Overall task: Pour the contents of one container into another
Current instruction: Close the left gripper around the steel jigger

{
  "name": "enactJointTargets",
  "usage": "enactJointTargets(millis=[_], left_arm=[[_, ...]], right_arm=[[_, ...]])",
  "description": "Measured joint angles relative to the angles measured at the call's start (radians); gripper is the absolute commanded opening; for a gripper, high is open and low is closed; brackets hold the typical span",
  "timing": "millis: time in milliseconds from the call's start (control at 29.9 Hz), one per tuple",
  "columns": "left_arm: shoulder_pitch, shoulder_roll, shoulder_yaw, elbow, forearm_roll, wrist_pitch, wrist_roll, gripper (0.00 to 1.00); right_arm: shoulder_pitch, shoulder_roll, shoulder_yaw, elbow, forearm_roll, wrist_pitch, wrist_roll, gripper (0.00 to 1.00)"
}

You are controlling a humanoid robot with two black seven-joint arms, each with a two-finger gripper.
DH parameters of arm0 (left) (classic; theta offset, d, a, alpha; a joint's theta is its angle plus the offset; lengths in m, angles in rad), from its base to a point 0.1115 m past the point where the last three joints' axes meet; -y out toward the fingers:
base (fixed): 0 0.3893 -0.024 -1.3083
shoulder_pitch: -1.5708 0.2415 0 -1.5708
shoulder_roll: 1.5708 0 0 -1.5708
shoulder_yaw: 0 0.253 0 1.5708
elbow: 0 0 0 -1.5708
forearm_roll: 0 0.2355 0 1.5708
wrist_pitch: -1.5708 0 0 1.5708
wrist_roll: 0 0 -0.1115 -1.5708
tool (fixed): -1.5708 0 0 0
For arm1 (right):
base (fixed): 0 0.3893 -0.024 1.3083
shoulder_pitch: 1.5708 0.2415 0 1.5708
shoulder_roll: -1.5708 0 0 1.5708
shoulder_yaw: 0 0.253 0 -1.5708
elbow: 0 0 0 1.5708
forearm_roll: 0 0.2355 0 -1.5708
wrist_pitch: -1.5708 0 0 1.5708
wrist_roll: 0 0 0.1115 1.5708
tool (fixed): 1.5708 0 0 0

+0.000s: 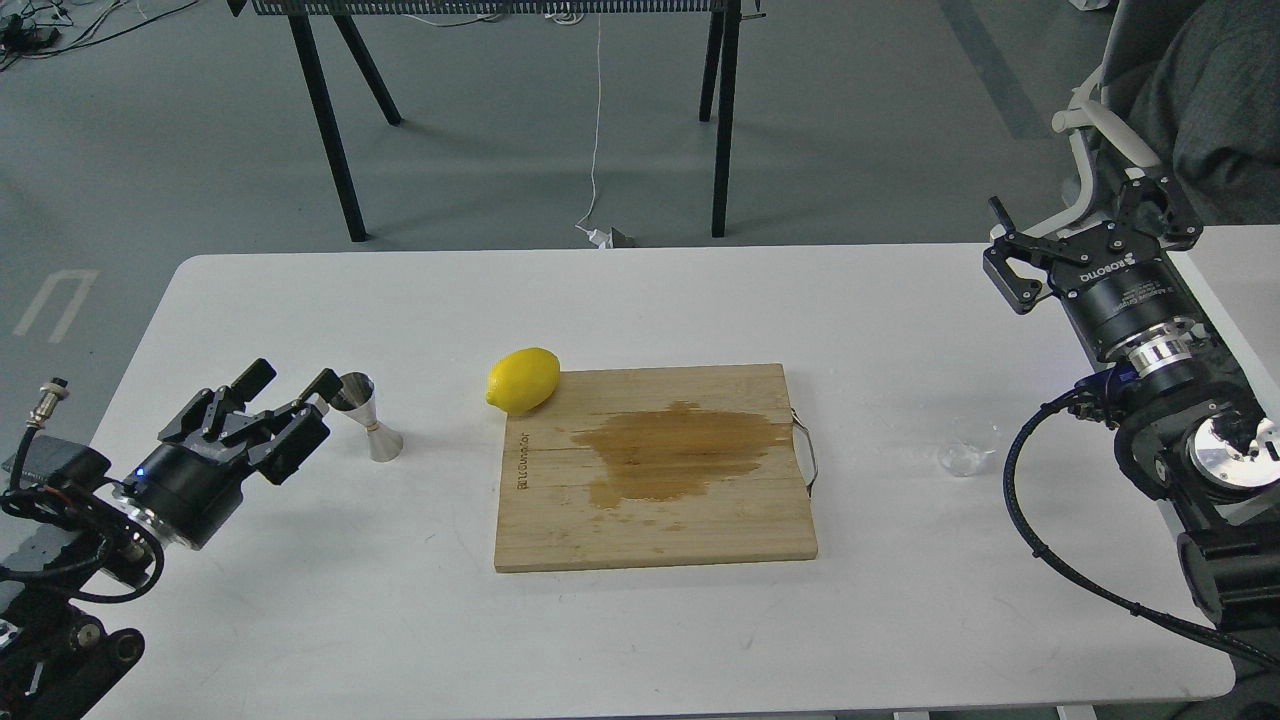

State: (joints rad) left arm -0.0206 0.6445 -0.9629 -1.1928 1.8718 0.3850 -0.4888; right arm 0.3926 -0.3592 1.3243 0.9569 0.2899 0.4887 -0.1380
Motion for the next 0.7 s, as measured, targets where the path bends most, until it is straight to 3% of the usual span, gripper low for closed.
enactJointTargets(millis=[703], left_arm=[[-0.024,-0.1,0.08,0.179,0.062,-0.008,0.0,0.99]], right_arm=[[-0.001,-0.006,0.004,0.002,0.002,0.0,0.0,0.99]])
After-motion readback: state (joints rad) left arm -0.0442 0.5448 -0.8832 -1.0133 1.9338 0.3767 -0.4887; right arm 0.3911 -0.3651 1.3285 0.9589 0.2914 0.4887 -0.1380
